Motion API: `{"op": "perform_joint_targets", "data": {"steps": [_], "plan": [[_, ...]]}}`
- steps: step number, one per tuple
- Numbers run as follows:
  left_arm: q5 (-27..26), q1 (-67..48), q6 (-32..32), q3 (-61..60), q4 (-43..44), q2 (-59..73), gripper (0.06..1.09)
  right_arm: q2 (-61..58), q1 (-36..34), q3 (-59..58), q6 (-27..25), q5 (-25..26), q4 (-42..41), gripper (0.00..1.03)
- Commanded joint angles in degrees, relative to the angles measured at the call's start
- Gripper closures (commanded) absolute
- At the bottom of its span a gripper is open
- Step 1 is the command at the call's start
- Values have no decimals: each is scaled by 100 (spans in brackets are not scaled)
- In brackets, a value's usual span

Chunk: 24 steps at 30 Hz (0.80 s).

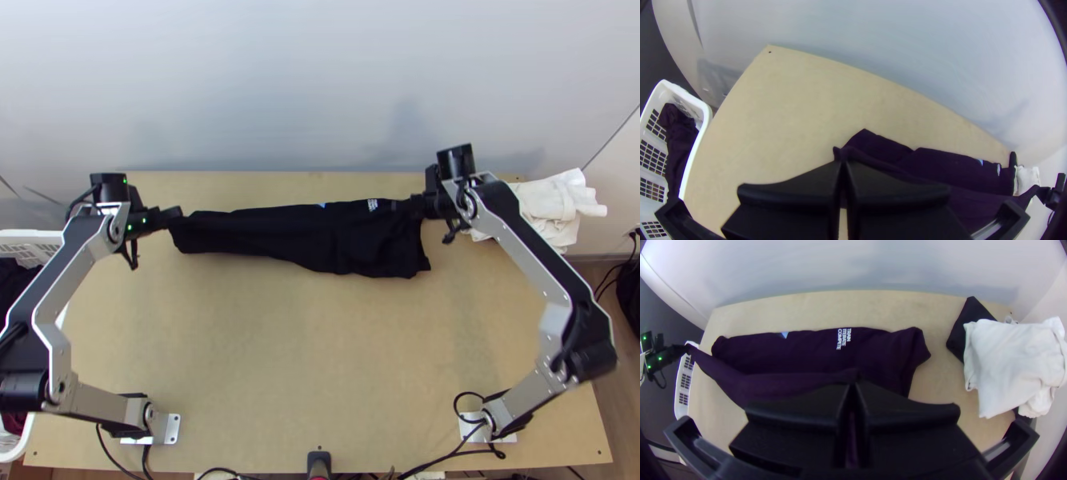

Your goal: Fold the t-shirt

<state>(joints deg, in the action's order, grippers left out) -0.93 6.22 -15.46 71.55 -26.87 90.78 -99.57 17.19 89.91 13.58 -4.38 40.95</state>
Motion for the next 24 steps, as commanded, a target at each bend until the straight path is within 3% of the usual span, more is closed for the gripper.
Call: {"op": "perform_joint_targets", "data": {"steps": [1, 15, 24], "plan": [[31, -112, -71, 843, 59, 783, 105, -977, -146, 1029, -5, 157, -140, 100], [225, -305, -141, 1722, 112, 2119, 105, -2541, -286, 2400, 4, 368, -140, 100], [295, -314, -132, 1880, 112, 2506, 105, -3016, -313, 2549, 13, 438, -131, 100]]}}
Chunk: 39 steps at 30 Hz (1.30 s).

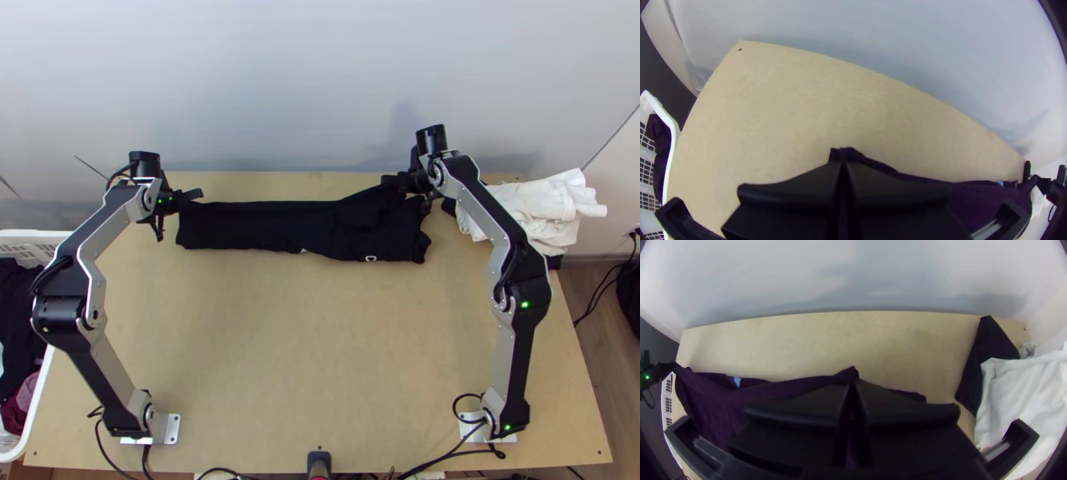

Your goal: Fold the t-shirt

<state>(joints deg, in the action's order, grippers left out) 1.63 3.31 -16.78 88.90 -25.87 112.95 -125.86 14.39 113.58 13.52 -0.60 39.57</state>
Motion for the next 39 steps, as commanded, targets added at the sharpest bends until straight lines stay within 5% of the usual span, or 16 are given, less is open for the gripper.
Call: {"op": "perform_joint_targets", "data": {"steps": [1, 8, 9, 11, 12, 14, 21, 39], "plan": [[31, -24, -1, 136, 12, 298, 105, -413, -33, 182, 54, 60, 24, 100], [31, -67, -10, -22, -6, 307, 105, -448, -15, 182, 300, 69, 103, 96], [31, -85, -28, -13, -50, 289, 99, -430, -15, 182, 380, 104, 139, 85], [22, -111, -300, -13, -296, 219, 53, -360, -15, 173, 617, 148, 226, 45], [22, -111, -353, 31, -463, 210, 44, -325, -15, 173, 714, 148, 297, 24], [4, -164, -344, 136, -735, 219, 34, -298, -15, 173, 828, 139, 367, 4], [-40, -296, -309, 145, -1386, -159, 19, 167, -7, 217, 889, 139, 745, 4], [303, -243, 87, -1042, -393, -633, 19, 1653, 925, -539, 740, -168, 1369, 4]]}}
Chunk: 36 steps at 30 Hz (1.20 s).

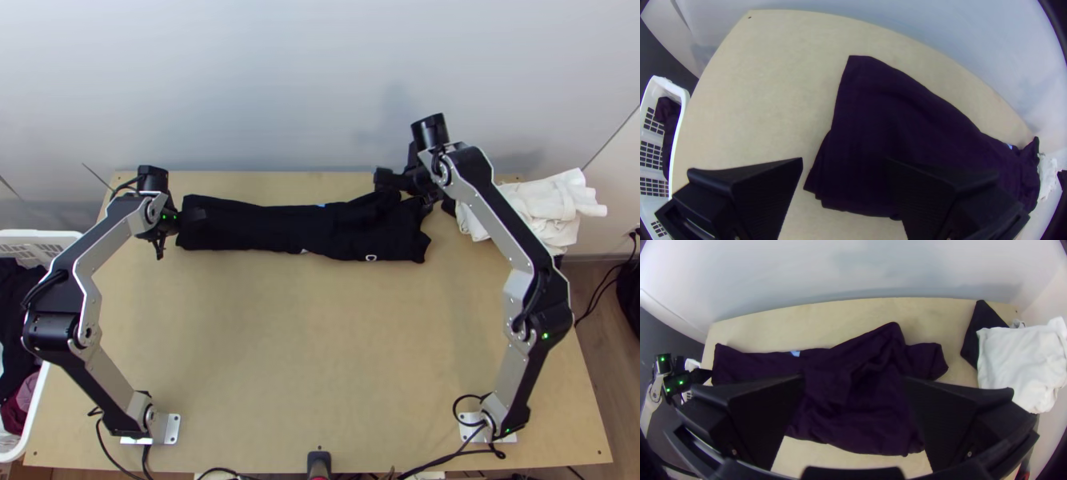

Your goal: Fold the t-shirt

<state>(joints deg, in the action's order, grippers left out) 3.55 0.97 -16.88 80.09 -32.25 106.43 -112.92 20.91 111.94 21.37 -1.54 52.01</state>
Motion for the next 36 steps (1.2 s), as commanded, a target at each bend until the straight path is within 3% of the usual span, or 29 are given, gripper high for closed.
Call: {"op": "perform_joint_targets", "data": {"steps": [1, 10, 18, 22, 28, 29, 32, 36], "plan": [[111, -9, 98, -161, 272, 53, 19, 376, 291, -436, -45, -101, 125, 4], [102, -194, 106, -91, 281, 457, 20, 420, 397, -717, -36, -136, 125, 4], [102, -255, 124, -134, 500, 431, 53, 359, 458, -726, -45, -136, 117, 4], [111, -247, 150, -178, 500, 449, 56, 350, 537, -726, -36, -189, 117, 4], [102, -255, 256, -363, 782, 405, 83, 315, 669, -753, -36, -277, 117, 4], [102, -247, 256, -372, 790, 405, 83, 297, 687, -744, -36, -277, 117, 4], [102, -247, 353, -425, 922, 405, 105, 280, 713, -717, -27, -303, 117, 4], [102, -264, 361, -433, 931, 282, 105, 262, 713, -753, -27, -373, 117, 4]]}}
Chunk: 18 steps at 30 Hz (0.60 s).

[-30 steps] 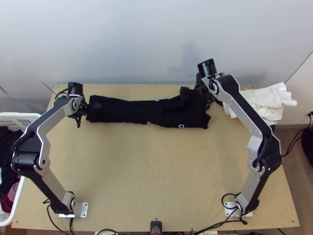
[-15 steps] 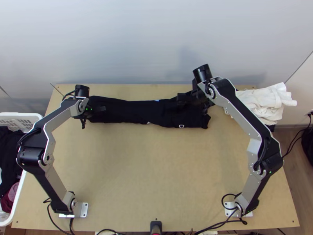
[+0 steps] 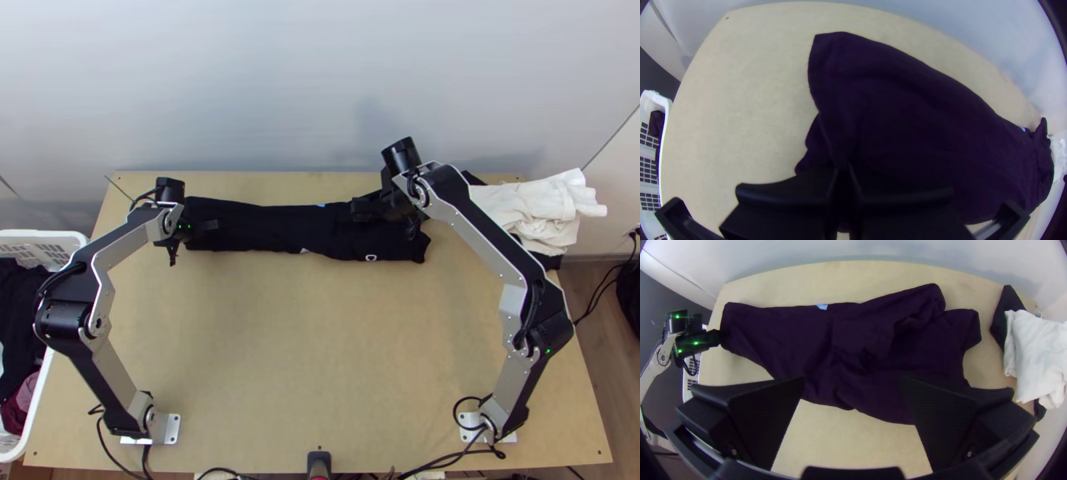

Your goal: Fold the t-shirt

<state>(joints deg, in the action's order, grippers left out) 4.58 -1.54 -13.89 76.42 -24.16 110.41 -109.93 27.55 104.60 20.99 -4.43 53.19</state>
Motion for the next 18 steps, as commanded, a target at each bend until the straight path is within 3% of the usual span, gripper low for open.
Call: {"op": "perform_joint_targets", "data": {"steps": [1, 18], "plan": [[-1, -22, 62, -57, 131, -169, 105, -37, 66, -27, 19, -111, -2, 4], [-18, -303, -105, 171, 263, -1145, 105, -1312, 365, 43, 10, -331, -283, 4]]}}
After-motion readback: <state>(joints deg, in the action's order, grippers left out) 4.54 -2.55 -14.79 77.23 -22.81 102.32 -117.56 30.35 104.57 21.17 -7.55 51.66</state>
